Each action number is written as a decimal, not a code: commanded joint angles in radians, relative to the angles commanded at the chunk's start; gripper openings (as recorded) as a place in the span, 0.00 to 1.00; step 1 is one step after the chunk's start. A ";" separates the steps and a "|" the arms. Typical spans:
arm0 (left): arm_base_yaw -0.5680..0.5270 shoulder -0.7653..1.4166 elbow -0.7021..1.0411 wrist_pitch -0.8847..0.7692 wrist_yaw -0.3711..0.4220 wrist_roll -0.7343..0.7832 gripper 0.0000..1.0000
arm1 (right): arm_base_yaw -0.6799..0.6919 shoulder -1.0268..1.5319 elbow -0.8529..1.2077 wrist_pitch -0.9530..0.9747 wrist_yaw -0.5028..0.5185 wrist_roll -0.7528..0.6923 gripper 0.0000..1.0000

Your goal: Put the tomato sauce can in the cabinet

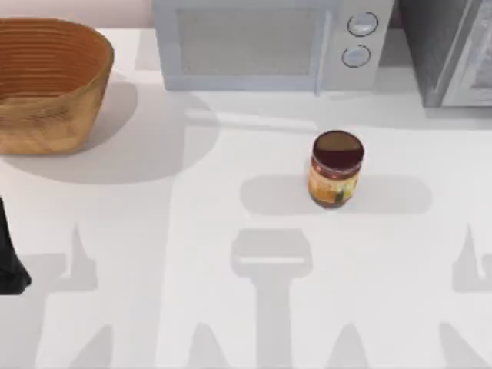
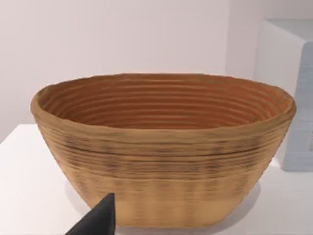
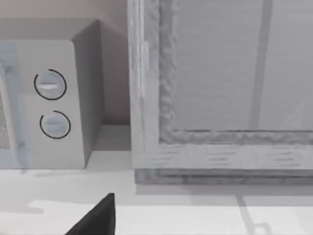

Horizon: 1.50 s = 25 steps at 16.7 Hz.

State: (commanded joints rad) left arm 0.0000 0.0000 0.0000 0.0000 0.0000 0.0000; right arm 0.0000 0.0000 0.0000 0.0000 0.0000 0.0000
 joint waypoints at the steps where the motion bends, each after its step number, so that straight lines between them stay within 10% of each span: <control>1: 0.000 0.000 0.000 0.000 0.000 0.000 1.00 | 0.000 0.000 0.000 0.000 0.000 0.000 1.00; 9: 0.000 0.000 0.000 0.000 0.000 0.000 1.00 | 0.032 0.249 0.149 -0.015 -0.177 -0.149 1.00; 25: 0.000 0.000 0.000 0.000 0.000 0.000 1.00 | 0.045 1.716 0.965 -0.058 -1.113 -0.878 1.00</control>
State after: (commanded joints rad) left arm 0.0000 0.0000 0.0000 0.0000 0.0000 0.0000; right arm 0.0454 1.7158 0.9653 -0.0575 -1.1129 -0.8778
